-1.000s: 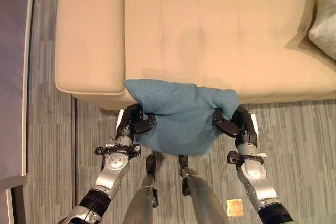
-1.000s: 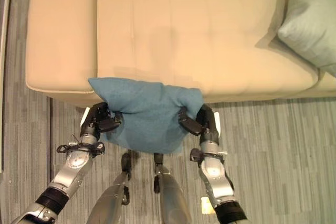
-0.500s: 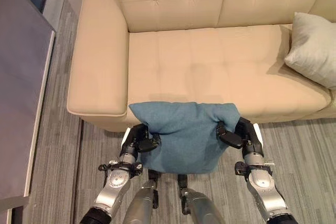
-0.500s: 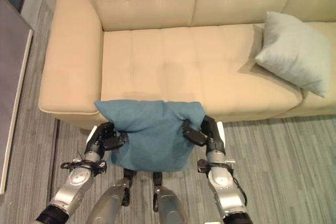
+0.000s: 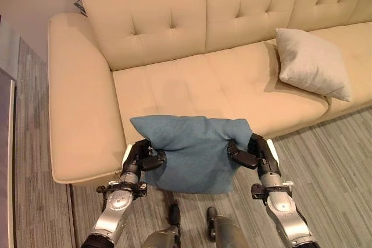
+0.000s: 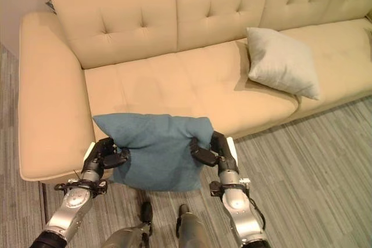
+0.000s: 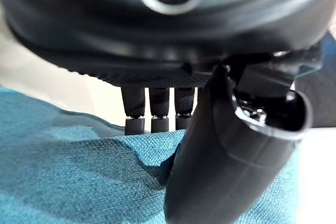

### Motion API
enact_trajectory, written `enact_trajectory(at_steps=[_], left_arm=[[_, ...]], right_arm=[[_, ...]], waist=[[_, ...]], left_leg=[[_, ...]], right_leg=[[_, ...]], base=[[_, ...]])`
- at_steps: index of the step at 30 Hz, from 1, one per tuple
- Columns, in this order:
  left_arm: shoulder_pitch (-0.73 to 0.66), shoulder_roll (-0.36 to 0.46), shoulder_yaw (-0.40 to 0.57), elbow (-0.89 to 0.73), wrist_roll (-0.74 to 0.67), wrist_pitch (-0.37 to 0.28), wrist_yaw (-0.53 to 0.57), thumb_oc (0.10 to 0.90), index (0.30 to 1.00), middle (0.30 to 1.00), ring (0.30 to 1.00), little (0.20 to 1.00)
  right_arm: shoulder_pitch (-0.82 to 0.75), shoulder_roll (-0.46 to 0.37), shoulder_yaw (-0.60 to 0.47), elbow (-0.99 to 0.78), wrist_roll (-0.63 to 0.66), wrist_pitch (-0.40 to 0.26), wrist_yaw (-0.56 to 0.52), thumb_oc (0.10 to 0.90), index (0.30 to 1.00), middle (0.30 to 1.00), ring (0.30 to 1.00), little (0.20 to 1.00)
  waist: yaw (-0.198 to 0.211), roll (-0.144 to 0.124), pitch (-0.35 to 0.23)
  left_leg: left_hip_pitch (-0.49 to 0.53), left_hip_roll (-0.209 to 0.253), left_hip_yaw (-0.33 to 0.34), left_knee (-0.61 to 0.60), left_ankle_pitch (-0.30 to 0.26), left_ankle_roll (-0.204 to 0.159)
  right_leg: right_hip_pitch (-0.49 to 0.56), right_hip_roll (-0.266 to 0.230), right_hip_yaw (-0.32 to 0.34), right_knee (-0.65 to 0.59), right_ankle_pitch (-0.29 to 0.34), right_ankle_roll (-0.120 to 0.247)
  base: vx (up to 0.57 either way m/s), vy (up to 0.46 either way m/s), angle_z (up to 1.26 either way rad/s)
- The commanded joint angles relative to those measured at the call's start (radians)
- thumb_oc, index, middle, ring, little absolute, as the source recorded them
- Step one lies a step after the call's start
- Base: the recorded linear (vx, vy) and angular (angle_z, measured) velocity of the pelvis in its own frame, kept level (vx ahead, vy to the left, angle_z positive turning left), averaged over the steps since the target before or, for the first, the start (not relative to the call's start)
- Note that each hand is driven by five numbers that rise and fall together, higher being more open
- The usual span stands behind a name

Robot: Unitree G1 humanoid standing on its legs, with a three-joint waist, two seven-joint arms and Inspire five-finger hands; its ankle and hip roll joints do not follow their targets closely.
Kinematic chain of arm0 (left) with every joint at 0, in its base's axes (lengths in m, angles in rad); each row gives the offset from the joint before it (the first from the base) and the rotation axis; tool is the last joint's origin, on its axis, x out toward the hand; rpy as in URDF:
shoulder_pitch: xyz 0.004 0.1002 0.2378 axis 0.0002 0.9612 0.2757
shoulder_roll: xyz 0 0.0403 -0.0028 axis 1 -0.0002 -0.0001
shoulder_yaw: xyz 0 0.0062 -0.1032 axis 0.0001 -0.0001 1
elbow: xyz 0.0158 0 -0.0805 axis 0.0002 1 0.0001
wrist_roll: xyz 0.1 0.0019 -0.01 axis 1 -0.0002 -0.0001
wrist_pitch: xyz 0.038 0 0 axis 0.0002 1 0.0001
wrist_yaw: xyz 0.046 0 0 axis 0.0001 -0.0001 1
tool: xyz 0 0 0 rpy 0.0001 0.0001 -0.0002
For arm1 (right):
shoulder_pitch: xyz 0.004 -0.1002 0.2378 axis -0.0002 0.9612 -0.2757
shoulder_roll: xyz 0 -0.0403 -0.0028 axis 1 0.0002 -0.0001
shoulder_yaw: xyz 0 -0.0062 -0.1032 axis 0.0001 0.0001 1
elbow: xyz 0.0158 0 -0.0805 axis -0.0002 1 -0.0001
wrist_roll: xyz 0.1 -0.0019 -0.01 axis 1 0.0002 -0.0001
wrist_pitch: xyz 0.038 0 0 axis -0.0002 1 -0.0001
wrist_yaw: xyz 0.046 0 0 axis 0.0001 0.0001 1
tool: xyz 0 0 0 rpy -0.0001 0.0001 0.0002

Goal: Pick up all the scattered cushions and arrange them neatly on the sofa.

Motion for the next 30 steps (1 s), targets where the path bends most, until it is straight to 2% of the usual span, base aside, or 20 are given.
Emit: enact_trajectory(at_steps=[1, 4, 8, 9, 10, 12, 15, 16, 18, 20, 22, 24, 26, 27, 28, 30], left_arm=[[-0.006, -0.047, -0.022, -0.147, 0.018, -0.120, -0.021, 0.400, 0.300, 0.300, 0.300, 0.300], [-0.008, -0.057, -0.031, -0.143, 0.030, -0.124, -0.037, 0.400, 0.300, 0.300, 0.300, 0.300], [-0.006, -0.073, -0.039, -0.134, 0.013, -0.124, -0.049, 0.400, 0.300, 0.300, 0.300, 0.300], [-0.018, -0.080, -0.048, -0.127, 0.005, -0.124, -0.052, 0.400, 0.300, 0.300, 0.300, 0.300], [-0.025, -0.083, -0.055, -0.126, 0.001, -0.124, -0.053, 0.400, 0.300, 0.300, 0.300, 0.300], [-0.030, -0.087, -0.054, -0.123, -0.007, -0.122, -0.056, 0.400, 0.300, 0.300, 0.300, 0.300], [-0.029, -0.091, -0.054, -0.114, -0.010, -0.118, -0.062, 0.400, 0.300, 0.300, 0.300, 0.300], [-0.032, -0.095, -0.057, -0.106, -0.010, -0.116, -0.061, 0.400, 0.300, 0.300, 0.300, 0.300], [-0.041, -0.094, -0.060, -0.100, -0.005, -0.111, -0.063, 0.400, 0.300, 0.300, 0.300, 0.300], [-0.044, -0.090, -0.060, -0.104, 0.005, -0.104, -0.054, 0.400, 0.300, 0.300, 0.300, 0.300], [-0.031, -0.092, -0.053, -0.122, 0.004, -0.109, -0.055, 0.400, 0.300, 0.300, 0.300, 0.300], [-0.006, -0.082, -0.042, -0.136, 0.009, -0.105, -0.059, 0.400, 0.300, 0.300, 0.300, 0.300], [0.017, -0.064, -0.025, -0.156, 0.005, -0.101, -0.063, 0.400, 0.300, 0.300, 0.300, 0.300], [0.017, -0.064, -0.025, -0.156, 0.004, -0.101, -0.063, 0.400, 0.300, 0.300, 0.300, 0.300], [0.035, -0.053, -0.007, -0.170, 0.000, -0.103, -0.064, 0.400, 0.300, 0.300, 0.300, 0.300], [0.037, -0.047, -0.001, -0.174, -0.003, -0.104, -0.065, 0.400, 0.300, 0.300, 0.300, 0.300]], right_arm=[[-0.051, -0.015, -0.039, -0.103, -0.002, -0.099, -0.016, 0.400, 0.300, 0.300, 0.300, 0.300], [-0.022, -0.019, -0.055, -0.099, 0.001, -0.105, -0.010, 0.400, 0.300, 0.300, 0.300, 0.300], [0.012, -0.043, -0.085, -0.099, 0.006, -0.110, -0.012, 0.400, 0.300, 0.300, 0.300, 0.300], [0.021, -0.051, -0.099, -0.099, 0.021, -0.114, -0.013, 0.400, 0.300, 0.300, 0.300, 0.300], [0.024, -0.056, -0.104, -0.099, 0.026, -0.114, -0.017, 0.400, 0.300, 0.300, 0.300, 0.300], [0.028, -0.067, -0.110, -0.098, 0.029, -0.114, -0.019, 0.400, 0.300, 0.300, 0.300, 0.300], [0.033, -0.068, -0.114, -0.097, 0.040, -0.109, -0.013, 0.400, 0.300, 0.300, 0.300, 0.300], [0.035, -0.066, -0.117, -0.095, 0.044, -0.107, -0.014, 0.400, 0.300, 0.300, 0.300, 0.300], [0.035, -0.063, -0.124, -0.094, 0.047, -0.104, -0.019, 0.400, 0.300, 0.300, 0.300, 0.300], [0.033, -0.061, -0.123, -0.093, 0.045, -0.103, -0.029, 0.400, 0.300, 0.300, 0.300, 0.300], [0.037, -0.053, -0.119, -0.100, 0.042, -0.101, -0.022, 0.400, 0.300, 0.300, 0.300, 0.300], [0.042, -0.037, -0.114, -0.092, 0.043, -0.095, -0.015, 0.400, 0.300, 0.300, 0.300, 0.300], [0.032, -0.018, -0.102, -0.090, 0.041, -0.089, -0.005, 0.400, 0.300, 0.300, 0.300, 0.300], [0.033, -0.018, -0.102, -0.090, 0.041, -0.088, -0.005, 0.400, 0.300, 0.300, 0.300, 0.300], [0.011, -0.004, -0.094, -0.080, 0.031, -0.087, -0.003, 0.400, 0.300, 0.300, 0.300, 0.300], [0.004, -0.001, -0.092, -0.080, 0.031, -0.086, -0.001, 0.400, 0.300, 0.300, 0.300, 0.300]], waist=[[-0.039, -0.013, -0.096], [-0.044, -0.024, -0.106], [-0.061, -0.020, -0.128], [-0.072, -0.021, -0.123], [-0.075, -0.026, -0.115], [-0.079, -0.029, -0.103], [-0.080, -0.036, -0.102], [-0.080, -0.040, -0.104], [-0.077, -0.041, -0.111], [-0.066, -0.032, -0.111], [-0.061, -0.026, -0.117], [-0.061, -0.028, -0.131], [-0.039, -0.030, -0.140], [-0.037, -0.031, -0.140], [-0.027, -0.026, -0.131], [-0.024, -0.025, -0.129]], left_leg=[[0.034, 0.000, -0.097, 0.084, -0.172, -0.038], [0.046, -0.008, -0.124, 0.096, -0.192, -0.057], [0.035, 0.025, -0.137, 0.143, -0.210, -0.103], [-0.001, 0.042, -0.134, 0.219, -0.200, -0.134], [-0.034, 0.055, -0.122, 0.277, -0.181, -0.146], [-0.085, 0.070, -0.108, 0.378, -0.164, -0.152], [-0.115, 0.081, -0.071, 0.378, -0.167, -0.141], [-0.133, 0.086, -0.049, 0.345, -0.170, -0.136], [-0.152, 0.093, -0.023, 0.261, -0.137, -0.132], [-0.164, 0.084, -0.025, 0.179, -0.091, -0.132], [-0.147, 0.071, -0.045, 0.135, -0.086, -0.127], [-0.118, 0.053, -0.046, 0.119, -0.087, -0.115], [-0.086, 0.037, -0.019, 0.110, -0.108, -0.083], [-0.085, 0.037, -0.017, 0.110, -0.109, -0.083], [-0.061, 0.033, -0.001, 0.111, -0.126, -0.059], [-0.055, 0.033, 0.005, 0.112, -0.130, -0.053]], right_leg=[[0.028, 0.068, 0.018, -0.222, 0.158, 0.010], [0.081, 0.062, 0.032, -0.283, 0.183, -0.007], [0.139, 0.075, 0.007, -0.303, 0.170, -0.035], [0.171, 0.078, -0.013, -0.315, 0.157, -0.054], [0.187, 0.075, -0.021, -0.321, 0.148, -0.064], [0.215, 0.080, -0.039, -0.332, 0.135, -0.083], [0.250, 0.076, -0.052, -0.350, 0.120, -0.088], [0.258, 0.069, -0.062, -0.354, 0.115, -0.084], [0.270, 0.068, -0.072, -0.361, 0.106, -0.079], [0.283, 0.082, -0.073, -0.358, 0.092, -0.075], [0.291, 0.091, -0.059, -0.353, 0.080, -0.070], [0.302, 0.077, -0.039, -0.337, 0.071, -0.060], [0.293, 0.042, -0.006, -0.273, 0.059, -0.036], [0.291, 0.042, -0.003, -0.270, 0.058, -0.036], [0.250, 0.025, 0.009, -0.173, 0.068, -0.009], [0.231, 0.021, 0.015, -0.133, 0.069, -0.001]], base=[[0.19, -0.118, 0.08], [0.14, -0.152, 0.62], [0.15, -0.231, 0.70], [0.11, -0.248, 0.69], [0.08, -0.220, 0.70], [0.04, -0.106, 0.49], [0.12, -0.066, 0.38], [0.10, 0.014, 0.27], [0.15, 0.039, 0.25], [0.17, 0.071, 0.14], [0.21, 0.127, -0.21], [0.29, 0.225, -0.53], [0.21, 0.274, -0.44], [0.13, 0.268, -0.84], [0.06, 0.137, -0.82], [0.07, 0.119, -0.51]])
